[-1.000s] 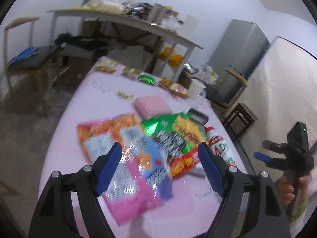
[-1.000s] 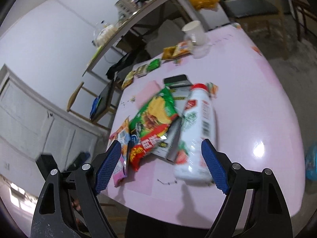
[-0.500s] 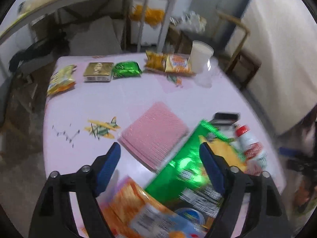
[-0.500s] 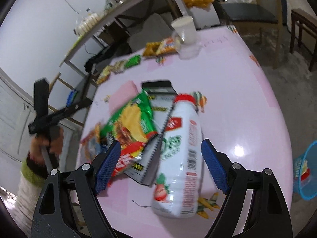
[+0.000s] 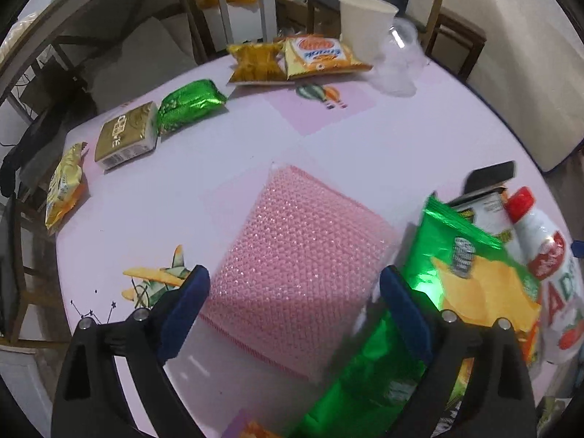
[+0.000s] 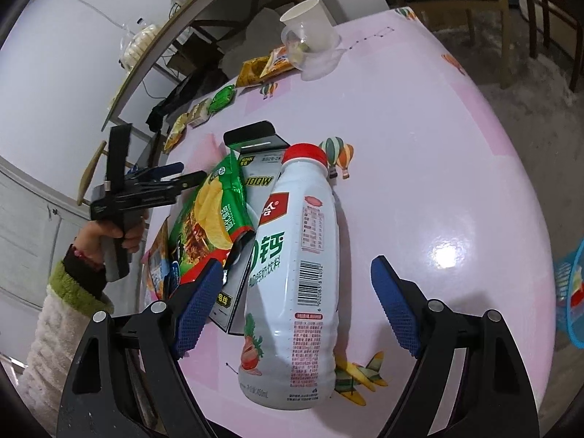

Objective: Collect trash
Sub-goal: 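Grasp the pink knitted cover with the left tool while the right tool grasps the white milk bottle, then carry the pink cover and milk bottle to the blue wastebasket and release both, then return both tools over the table toward the silver cable box, then position the left tool over the silver C-C cable box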

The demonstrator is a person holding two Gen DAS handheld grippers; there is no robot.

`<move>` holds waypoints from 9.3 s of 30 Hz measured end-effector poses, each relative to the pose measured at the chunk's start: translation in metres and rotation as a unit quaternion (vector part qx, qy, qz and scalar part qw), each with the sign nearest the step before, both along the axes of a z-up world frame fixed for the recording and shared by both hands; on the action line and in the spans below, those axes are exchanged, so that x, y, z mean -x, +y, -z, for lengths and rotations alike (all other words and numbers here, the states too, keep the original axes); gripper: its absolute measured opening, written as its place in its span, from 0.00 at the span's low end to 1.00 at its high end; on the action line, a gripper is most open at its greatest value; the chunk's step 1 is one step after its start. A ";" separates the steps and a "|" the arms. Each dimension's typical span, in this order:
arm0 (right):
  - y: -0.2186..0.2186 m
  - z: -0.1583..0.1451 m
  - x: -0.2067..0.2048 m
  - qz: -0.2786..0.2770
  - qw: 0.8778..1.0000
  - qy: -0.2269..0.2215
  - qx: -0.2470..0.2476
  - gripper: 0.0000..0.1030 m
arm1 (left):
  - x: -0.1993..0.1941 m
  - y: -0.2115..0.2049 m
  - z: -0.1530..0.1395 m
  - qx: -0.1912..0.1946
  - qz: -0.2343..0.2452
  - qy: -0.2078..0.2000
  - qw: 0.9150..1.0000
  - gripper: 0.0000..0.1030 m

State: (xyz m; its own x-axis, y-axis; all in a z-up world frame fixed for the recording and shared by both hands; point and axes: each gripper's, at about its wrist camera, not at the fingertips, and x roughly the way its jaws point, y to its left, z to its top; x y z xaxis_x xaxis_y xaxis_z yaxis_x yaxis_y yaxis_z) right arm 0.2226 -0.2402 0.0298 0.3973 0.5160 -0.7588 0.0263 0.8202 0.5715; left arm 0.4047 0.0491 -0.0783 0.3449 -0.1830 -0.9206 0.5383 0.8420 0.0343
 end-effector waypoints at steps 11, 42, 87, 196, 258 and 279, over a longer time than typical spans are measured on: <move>-0.007 0.005 -0.001 0.001 1.000 0.006 -0.023 0.77 | -0.032 0.038 -0.006 0.096 -0.133 0.036 0.986 0.91; 0.002 0.010 -0.006 -0.015 0.999 0.011 -0.042 0.77 | -0.023 0.022 0.018 0.005 -0.082 0.043 0.996 0.94; -0.021 0.035 0.026 0.011 0.992 0.050 -0.118 0.57 | 0.146 0.084 -0.117 0.174 -0.157 -0.150 0.961 0.79; -0.127 0.007 0.078 0.069 0.983 -0.021 -0.167 0.77 | 0.336 -0.058 -0.073 0.128 -0.062 -0.229 0.963 0.92; -0.038 0.029 0.043 0.015 0.981 0.030 -0.189 0.77 | 0.218 -0.029 -0.008 0.298 -0.153 -0.112 0.936 0.93; -0.063 0.025 0.061 0.041 0.978 0.012 -0.203 0.78 | 0.240 -0.011 0.000 0.315 -0.162 -0.054 0.934 0.93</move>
State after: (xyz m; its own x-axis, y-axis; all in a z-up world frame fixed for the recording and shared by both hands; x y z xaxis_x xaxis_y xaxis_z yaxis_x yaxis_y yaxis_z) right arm 0.1613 -0.3029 0.0045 0.4347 0.7444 -0.5069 0.0993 0.5198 0.8485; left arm 0.1649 0.0378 -0.0779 0.5609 -0.5469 -0.6216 0.2747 0.8312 -0.4834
